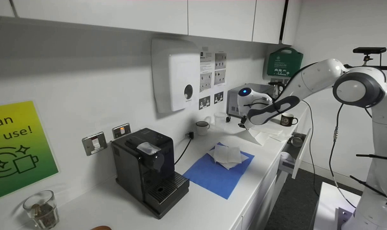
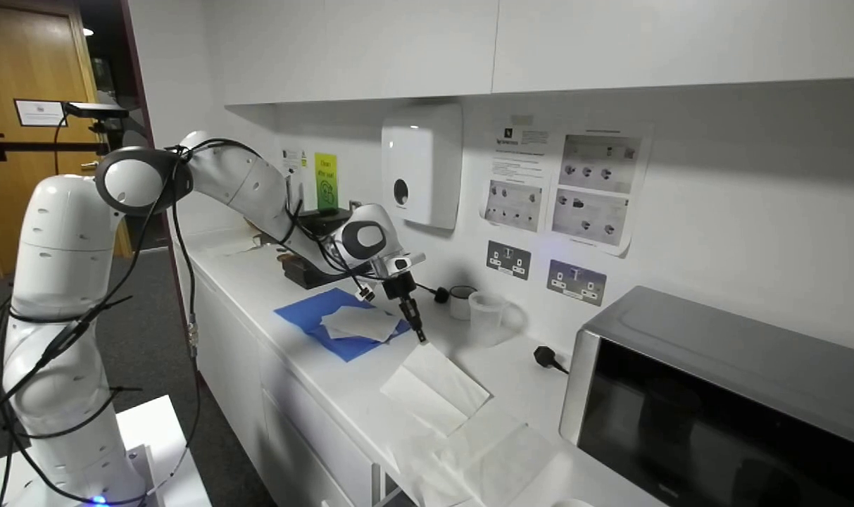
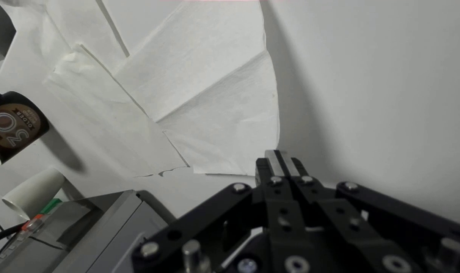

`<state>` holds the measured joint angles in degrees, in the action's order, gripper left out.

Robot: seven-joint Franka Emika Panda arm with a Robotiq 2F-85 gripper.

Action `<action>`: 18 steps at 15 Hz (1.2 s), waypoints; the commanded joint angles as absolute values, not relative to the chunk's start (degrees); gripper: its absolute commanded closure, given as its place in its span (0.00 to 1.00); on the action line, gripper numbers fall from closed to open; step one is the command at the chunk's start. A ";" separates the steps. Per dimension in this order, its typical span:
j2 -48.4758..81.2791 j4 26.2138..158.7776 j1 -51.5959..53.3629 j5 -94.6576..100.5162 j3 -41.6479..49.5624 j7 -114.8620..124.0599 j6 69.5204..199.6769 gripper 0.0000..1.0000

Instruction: Unfold the blue placemat, place the white napkins on the mat then fold the mat in half

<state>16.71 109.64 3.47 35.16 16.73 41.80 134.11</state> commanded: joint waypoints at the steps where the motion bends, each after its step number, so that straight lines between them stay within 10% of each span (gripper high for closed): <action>1: 13.40 111.68 4.50 38.76 14.22 45.08 130.68 1.00; 18: 12.47 109.82 3.57 36.15 6.74 41.79 125.12 0.99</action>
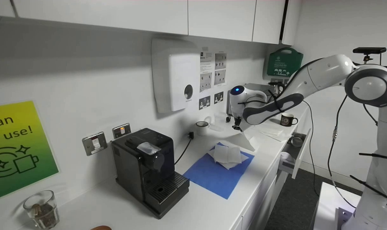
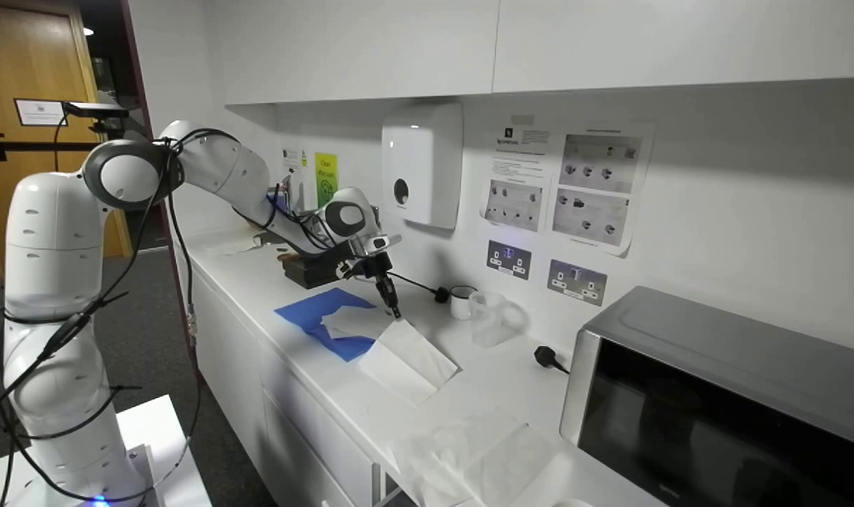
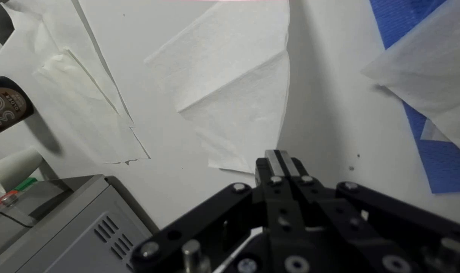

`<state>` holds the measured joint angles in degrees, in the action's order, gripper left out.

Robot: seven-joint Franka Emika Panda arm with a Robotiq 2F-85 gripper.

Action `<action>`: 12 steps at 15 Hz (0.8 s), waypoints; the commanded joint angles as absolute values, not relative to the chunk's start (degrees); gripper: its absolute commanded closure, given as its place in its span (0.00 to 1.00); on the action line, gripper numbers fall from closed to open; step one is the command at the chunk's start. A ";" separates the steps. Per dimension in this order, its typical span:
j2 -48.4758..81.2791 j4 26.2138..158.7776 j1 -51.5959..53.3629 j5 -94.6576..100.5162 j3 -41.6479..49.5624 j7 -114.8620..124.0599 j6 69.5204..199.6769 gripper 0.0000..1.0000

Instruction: Unfold the blue placemat, place the white napkins on the mat then fold the mat in half

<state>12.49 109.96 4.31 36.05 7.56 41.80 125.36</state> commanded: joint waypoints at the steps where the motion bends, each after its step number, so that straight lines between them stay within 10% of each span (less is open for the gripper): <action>1: 12.40 109.89 3.50 36.14 6.75 41.73 125.12 0.99; 12: 12.84 109.57 3.93 36.08 6.44 42.39 124.31 1.00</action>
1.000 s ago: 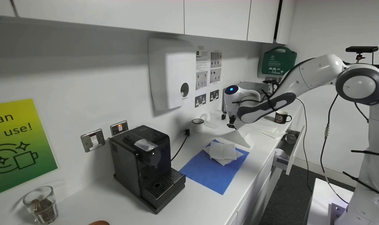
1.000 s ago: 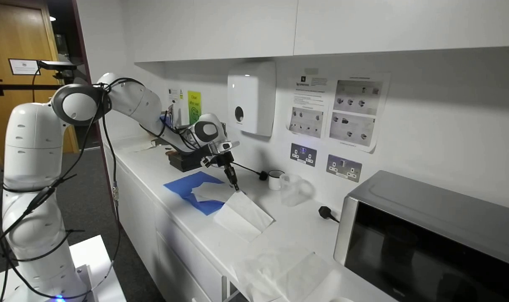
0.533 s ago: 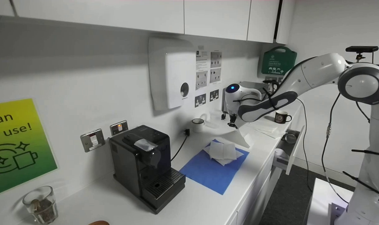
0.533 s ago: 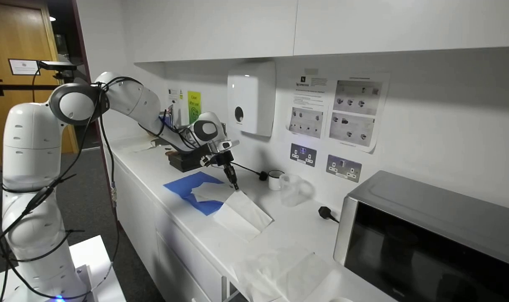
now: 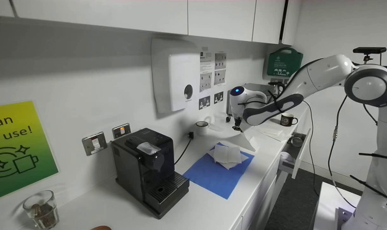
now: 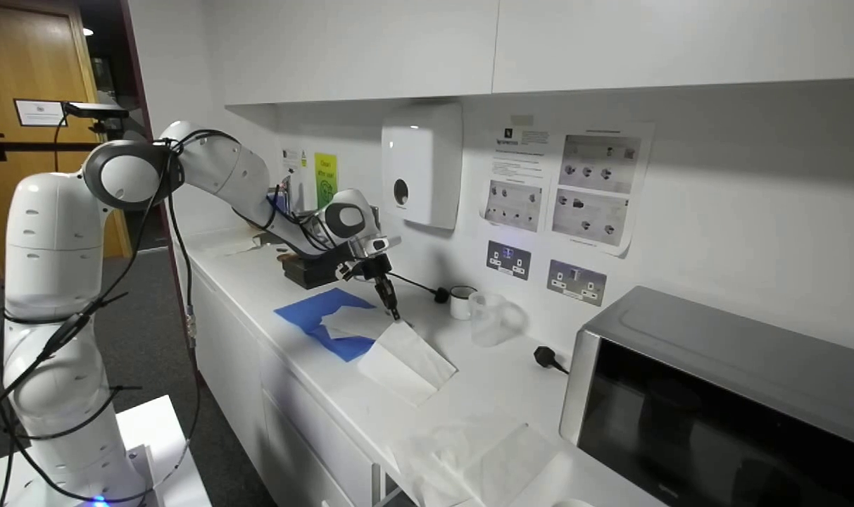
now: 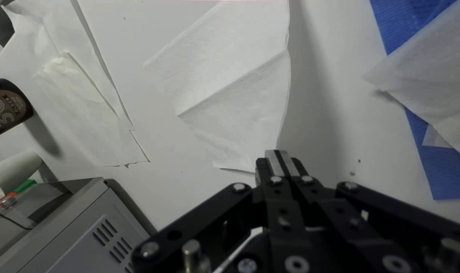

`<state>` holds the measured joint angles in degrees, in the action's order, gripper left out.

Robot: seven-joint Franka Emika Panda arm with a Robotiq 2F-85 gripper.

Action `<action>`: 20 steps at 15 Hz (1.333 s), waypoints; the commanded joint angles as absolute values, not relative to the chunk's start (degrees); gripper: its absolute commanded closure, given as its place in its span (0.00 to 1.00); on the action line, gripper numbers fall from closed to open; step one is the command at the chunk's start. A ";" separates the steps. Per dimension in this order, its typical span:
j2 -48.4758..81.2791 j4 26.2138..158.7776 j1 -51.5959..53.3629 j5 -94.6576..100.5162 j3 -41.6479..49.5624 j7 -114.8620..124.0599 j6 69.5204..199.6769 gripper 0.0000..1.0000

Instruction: Unfold the blue placemat, place the white napkins on the mat then fold the mat in half

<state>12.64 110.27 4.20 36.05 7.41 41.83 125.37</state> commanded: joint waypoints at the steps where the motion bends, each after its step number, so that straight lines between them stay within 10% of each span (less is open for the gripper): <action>1: 12.90 109.43 4.22 36.19 6.21 42.76 124.13 1.00; 20: 12.91 98.82 12.41 40.42 -1.83 46.28 104.71 1.00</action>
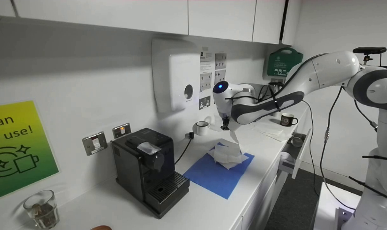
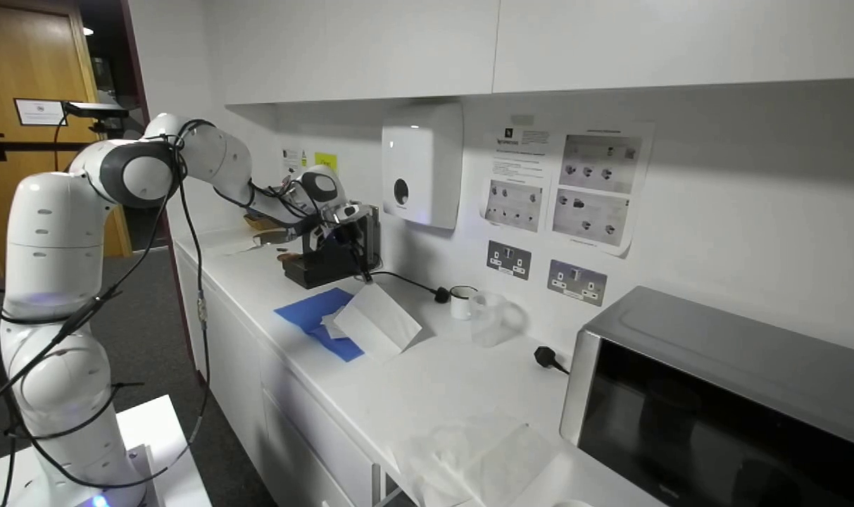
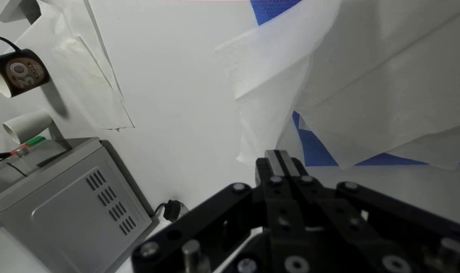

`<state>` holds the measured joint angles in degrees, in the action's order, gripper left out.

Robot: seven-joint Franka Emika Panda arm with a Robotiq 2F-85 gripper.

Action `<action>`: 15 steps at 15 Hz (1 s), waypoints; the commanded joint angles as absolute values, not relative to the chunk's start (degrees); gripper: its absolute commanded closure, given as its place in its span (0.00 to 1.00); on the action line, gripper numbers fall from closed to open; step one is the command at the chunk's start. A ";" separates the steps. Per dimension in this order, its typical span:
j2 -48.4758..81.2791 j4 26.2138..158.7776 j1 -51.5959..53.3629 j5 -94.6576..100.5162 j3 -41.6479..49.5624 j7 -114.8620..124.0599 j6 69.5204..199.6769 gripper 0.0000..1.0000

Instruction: Unfold the blue placemat, place the white napkins on the mat then fold the mat in half

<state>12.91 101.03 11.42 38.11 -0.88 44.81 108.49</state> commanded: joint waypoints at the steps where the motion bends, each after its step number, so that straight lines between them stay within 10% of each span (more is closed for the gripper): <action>1: 13.19 98.16 12.69 40.61 -2.20 46.16 104.02 1.00; 15: 22.90 86.39 19.18 40.33 -5.45 44.47 88.77 1.00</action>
<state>20.30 90.62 18.29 39.07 -5.46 44.81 92.56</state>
